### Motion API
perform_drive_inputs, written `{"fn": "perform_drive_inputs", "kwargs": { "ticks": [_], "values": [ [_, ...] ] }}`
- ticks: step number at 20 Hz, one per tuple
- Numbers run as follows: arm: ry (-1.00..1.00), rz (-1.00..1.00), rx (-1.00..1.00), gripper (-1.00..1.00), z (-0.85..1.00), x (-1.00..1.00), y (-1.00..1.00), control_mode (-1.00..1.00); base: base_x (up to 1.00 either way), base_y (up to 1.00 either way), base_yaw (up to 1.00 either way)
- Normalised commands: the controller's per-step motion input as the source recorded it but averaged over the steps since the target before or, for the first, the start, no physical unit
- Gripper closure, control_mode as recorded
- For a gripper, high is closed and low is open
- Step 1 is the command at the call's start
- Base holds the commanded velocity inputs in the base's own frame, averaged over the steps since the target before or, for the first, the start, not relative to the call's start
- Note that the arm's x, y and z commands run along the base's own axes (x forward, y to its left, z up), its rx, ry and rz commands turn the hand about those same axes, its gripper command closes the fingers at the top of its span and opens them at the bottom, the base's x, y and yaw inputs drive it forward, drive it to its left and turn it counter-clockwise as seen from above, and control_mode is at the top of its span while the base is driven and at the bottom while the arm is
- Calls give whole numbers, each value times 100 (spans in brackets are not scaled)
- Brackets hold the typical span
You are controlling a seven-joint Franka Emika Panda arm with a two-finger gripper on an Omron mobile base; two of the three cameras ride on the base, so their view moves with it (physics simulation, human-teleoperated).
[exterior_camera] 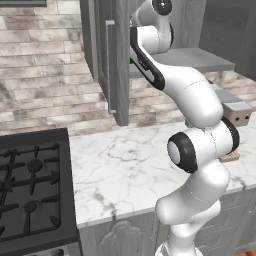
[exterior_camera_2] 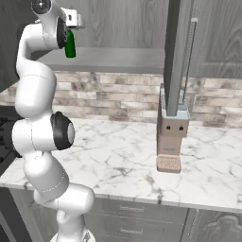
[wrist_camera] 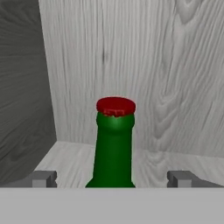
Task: Open the cabinet directly in front. Then move the beer and the mug to the dining counter with the jar on it.
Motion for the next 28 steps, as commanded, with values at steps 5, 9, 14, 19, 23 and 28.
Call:
{"fn": "perform_drive_inputs", "kwargs": {
  "ticks": [5, 9, 14, 19, 23, 28],
  "values": [
    [0, 0, 0, -100, -3, 19, 0, -100, 0, 0, 0],
    [0, 0, 0, -100, 0, 15, 0, -100, 0, 0, 0],
    [0, 0, 0, 100, -1, 7, 8, -100, 0, 0, 0],
    [0, 0, 0, 100, -7, 11, 8, -100, 0, 0, 0],
    [0, 0, 0, 100, 0, 0, 0, -100, 0, 0, 0],
    [-9, 0, 3, 100, 0, -56, -16, -100, 0, 0, 0]
  ]
}}
